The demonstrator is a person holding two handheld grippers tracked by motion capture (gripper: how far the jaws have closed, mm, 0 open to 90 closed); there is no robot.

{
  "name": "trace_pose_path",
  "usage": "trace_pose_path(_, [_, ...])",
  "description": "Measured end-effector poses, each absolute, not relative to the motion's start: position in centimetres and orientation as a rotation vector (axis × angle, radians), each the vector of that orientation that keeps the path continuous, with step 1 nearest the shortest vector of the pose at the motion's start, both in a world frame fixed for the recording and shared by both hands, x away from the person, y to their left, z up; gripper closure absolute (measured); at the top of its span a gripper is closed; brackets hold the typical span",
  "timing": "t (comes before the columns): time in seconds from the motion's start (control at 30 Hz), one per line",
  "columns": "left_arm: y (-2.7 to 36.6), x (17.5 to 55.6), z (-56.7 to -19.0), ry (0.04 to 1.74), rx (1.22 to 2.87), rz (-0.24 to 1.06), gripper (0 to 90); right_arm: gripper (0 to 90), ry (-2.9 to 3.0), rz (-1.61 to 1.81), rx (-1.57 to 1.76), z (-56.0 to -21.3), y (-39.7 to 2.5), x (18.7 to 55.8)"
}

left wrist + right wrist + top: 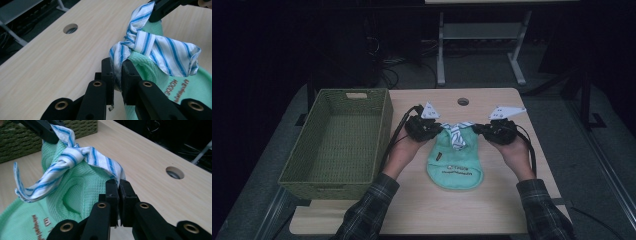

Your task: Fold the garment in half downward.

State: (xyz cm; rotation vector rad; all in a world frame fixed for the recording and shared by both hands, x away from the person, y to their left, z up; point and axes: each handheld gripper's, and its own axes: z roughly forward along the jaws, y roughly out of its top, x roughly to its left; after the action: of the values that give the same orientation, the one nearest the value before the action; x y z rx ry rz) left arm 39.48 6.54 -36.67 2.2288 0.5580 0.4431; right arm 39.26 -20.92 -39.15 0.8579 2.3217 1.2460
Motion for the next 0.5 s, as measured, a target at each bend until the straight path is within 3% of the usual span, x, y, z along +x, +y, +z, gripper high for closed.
trace_pose_path(0.3, [7.0,38.0,-37.2,0.52,2.215,0.467,81.2,86.7,2.306,1.251,0.816,-40.1,-20.5,37.1])
trace_pose_path(0.5, [7.4,38.3,-35.3,0.51,2.17,0.493,81.0,86.4,2.26,1.275,0.803,-38.3,-20.4,37.5])
